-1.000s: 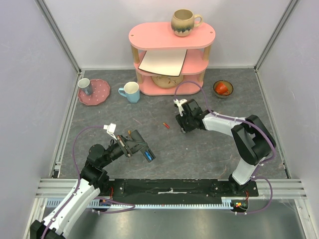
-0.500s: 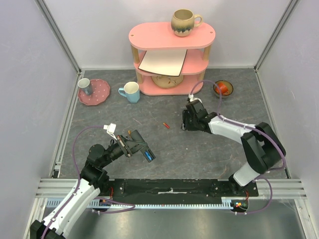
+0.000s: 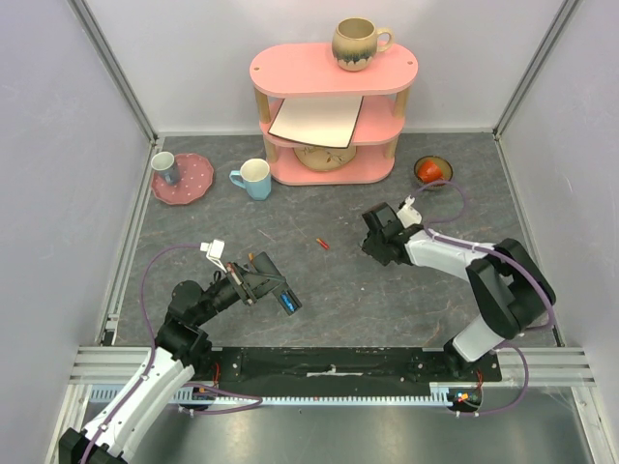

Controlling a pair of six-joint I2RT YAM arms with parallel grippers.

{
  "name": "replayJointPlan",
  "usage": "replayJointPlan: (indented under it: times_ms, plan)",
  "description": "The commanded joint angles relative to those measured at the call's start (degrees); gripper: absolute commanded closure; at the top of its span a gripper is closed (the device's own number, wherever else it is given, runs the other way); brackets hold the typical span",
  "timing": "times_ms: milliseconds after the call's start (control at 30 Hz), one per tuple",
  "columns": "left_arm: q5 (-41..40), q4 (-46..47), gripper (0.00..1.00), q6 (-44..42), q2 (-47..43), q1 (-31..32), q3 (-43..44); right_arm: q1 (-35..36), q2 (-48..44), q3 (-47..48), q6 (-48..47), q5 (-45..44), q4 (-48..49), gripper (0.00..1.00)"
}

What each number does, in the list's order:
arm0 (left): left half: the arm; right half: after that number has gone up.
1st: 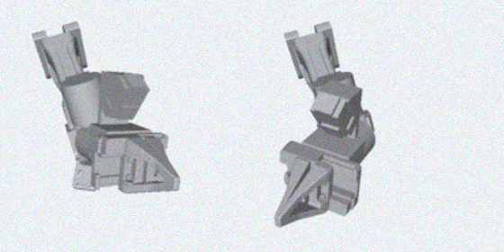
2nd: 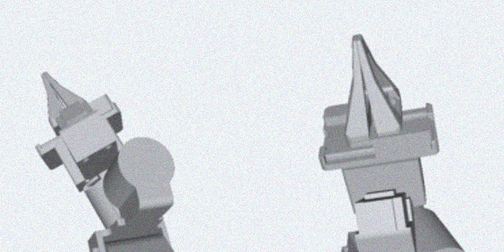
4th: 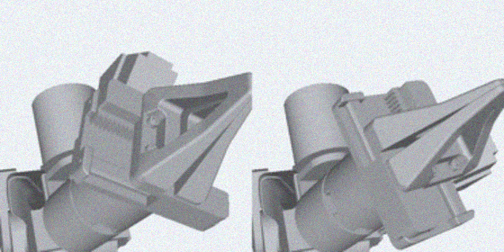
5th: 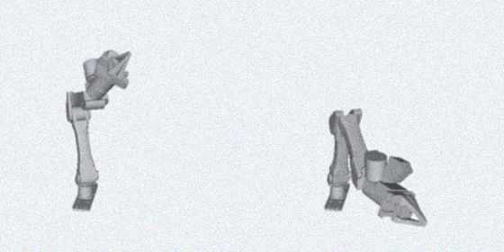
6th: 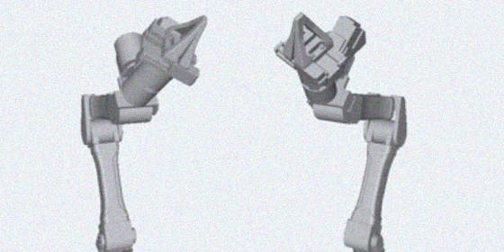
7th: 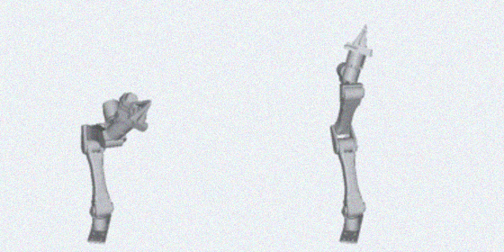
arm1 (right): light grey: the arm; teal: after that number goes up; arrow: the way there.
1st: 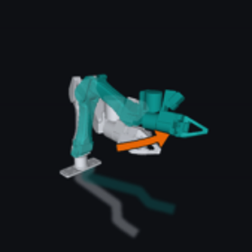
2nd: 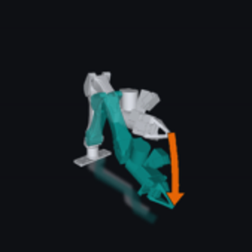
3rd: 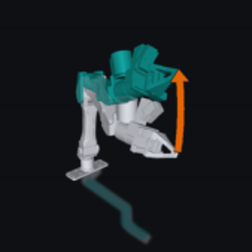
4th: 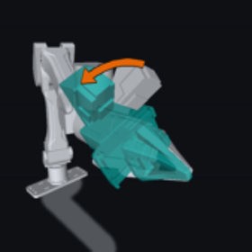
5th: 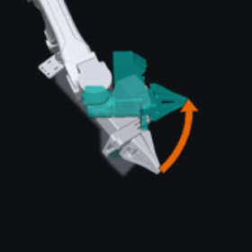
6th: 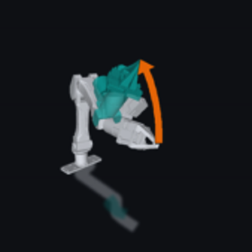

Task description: Load the batteries into the remote control

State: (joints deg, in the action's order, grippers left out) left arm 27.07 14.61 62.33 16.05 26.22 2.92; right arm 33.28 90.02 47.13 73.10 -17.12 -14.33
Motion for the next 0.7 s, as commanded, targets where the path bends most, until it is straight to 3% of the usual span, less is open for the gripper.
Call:
replayJointPlan:
  times_ms: [0, 167, 300, 667]
  plan:
    - [0.1, 1.6, 0.98, 0.5, -0.6, -0.2, -2.3, 1.0, 3.6, 3.8, 8.6, -5.5, -6.0, 0.76]
    - [0.1, 1.6, 0.98, 0.6, -0.7, -0.2, -2.4, 1.5, 6.3, 7.4, 8.7, -5.6, -9.9, 0.66]
    - [0.2, 1.6, 0.98, 0.6, -0.6, -0.2, -2.4, 1.5, 7.4, 9.2, 7.2, -5.0, -11.9, 0.47]
    - [0.5, 1.5, 0.98, 0.3, 0.2, -0.2, -2.0, 1.5, 5.7, 12.6, -3.6, -2.4, -14.7, 0.32]
